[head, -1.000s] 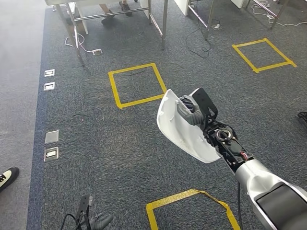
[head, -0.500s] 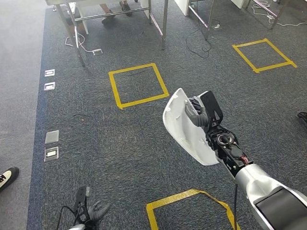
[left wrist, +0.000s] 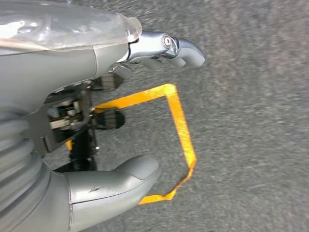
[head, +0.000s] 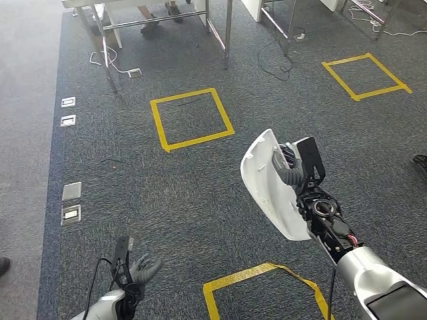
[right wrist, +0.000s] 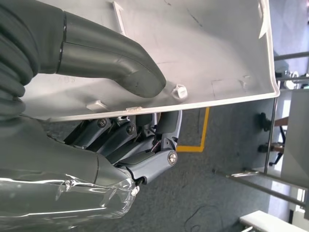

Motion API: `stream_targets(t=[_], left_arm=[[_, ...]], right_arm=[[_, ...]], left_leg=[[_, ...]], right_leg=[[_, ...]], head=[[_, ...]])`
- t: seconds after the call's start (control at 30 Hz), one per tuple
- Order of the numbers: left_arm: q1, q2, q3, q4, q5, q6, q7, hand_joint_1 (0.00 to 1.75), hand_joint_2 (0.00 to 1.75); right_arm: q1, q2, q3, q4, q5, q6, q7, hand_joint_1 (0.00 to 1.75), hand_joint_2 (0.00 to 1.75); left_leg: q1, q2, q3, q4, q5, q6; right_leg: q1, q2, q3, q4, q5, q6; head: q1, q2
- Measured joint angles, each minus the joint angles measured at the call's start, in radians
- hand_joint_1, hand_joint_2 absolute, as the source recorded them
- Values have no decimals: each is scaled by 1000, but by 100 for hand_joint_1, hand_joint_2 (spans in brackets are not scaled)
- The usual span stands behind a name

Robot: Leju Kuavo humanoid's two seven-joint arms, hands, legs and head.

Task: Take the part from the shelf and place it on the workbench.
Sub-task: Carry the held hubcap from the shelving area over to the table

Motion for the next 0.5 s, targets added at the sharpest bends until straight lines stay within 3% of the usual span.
stream_targets(t=[0.3, 0.5], left_arm=[[-16, 2, 0, -1, 17, 20, -3, 0, 175], [-16, 2, 0, -1, 15, 20, -1, 0, 175]], right_arm=[[-41, 0, 11, 24, 6, 131, -25, 175, 175], [-52, 0, 22, 34, 14, 150, -5, 175, 175]], left_leg=[[0, 0, 0, 0, 0, 0], [0, -1, 0, 0, 0, 0]], right_leg=[[0, -1, 0, 1, 0, 0], [0, -1, 0, 1, 0, 0]], head=[[0, 0], [0, 0]])
